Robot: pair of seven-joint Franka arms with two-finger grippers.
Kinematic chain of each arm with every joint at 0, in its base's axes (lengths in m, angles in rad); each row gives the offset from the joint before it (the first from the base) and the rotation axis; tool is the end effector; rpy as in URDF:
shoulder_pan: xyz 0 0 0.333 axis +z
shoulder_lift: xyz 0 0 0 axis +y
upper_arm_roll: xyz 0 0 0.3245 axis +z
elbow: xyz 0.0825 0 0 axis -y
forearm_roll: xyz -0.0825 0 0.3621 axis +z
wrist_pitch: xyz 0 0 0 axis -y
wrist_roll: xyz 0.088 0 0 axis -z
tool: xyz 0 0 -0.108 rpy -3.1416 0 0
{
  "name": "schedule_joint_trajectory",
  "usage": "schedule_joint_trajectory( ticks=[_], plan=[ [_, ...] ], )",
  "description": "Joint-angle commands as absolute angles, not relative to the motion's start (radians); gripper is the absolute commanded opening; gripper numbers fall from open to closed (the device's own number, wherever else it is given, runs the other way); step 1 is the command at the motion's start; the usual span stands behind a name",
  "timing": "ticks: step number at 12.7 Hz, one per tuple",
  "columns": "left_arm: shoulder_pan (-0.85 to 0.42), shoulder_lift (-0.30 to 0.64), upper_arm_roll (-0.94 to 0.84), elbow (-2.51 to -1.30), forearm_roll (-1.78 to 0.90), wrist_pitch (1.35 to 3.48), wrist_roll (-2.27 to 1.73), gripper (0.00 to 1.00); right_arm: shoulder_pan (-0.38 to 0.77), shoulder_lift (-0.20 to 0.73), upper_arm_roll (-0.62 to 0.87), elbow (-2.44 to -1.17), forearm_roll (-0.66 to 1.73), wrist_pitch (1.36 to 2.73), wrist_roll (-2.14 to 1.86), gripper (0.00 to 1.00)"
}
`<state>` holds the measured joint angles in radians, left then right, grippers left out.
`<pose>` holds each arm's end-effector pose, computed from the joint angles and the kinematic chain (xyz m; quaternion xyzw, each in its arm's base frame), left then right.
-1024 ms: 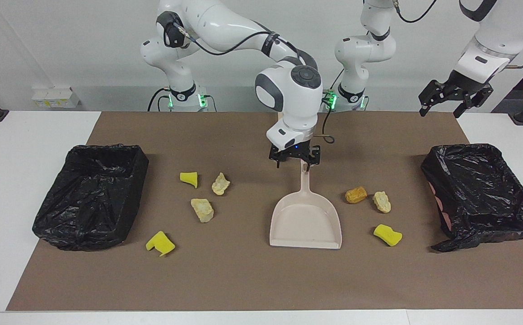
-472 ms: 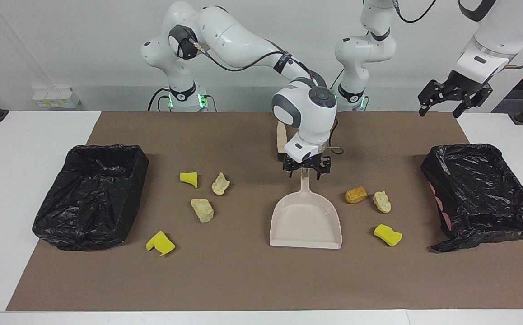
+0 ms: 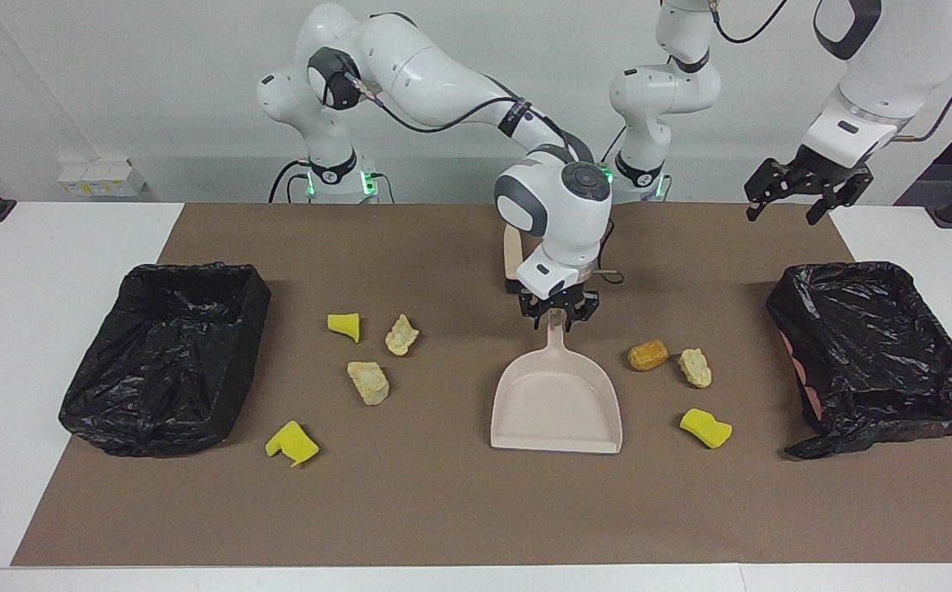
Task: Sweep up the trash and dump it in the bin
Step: 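Tilt the dustpan with the right gripper while the left gripper grasps the brush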
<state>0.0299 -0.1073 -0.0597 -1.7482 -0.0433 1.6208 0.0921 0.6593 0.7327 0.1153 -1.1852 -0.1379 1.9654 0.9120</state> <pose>0.4997 -0.0210 0.6116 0.9980 -0.0594 -0.0096 0.0187 0.5521 0.4930 0.3720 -0.9976 0.0594 -0.0368 0.0019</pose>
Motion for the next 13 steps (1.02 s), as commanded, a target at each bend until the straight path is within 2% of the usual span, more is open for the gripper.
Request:
schedule_joint_trajectory(
  ticks=[1, 2, 4, 5, 9, 13],
  plan=[
    [-0.017, -0.199, -0.052, -1.945, -0.090, 1.729, 0.089, 1.00, 0.644, 0.741, 0.120, -1.186, -0.137, 1.993, 0.893, 0.38],
    [-0.020, -0.190, -0.052, -1.971, -0.119, 1.739, 0.095, 1.00, 0.644, 0.741, 0.120, -1.186, -0.138, 1.994, 0.888, 0.30],
    [-0.067, -0.198, -0.051, -2.079, -0.132, 1.860, 0.152, 1.00, 0.644, 0.741, 0.120, -1.186, -0.144, 1.994, 0.845, 0.05],
    [-0.081, -0.190, -0.051, -2.117, -0.132, 1.903, 0.191, 1.00, 0.643, 0.741, 0.120, -1.186, -0.150, 1.994, 0.822, 0.00],
    [-0.165, -0.219, -0.051, -2.307, -0.135, 2.074, 0.278, 1.00, 0.598, 0.713, 0.117, -1.187, -0.150, 1.993, 0.671, 0.00],
    [-0.317, -0.227, -0.051, -2.471, -0.135, 2.262, 0.250, 1.00, 0.552, 0.674, 0.117, -1.224, -0.149, 1.989, 0.358, 0.00]
  ],
)
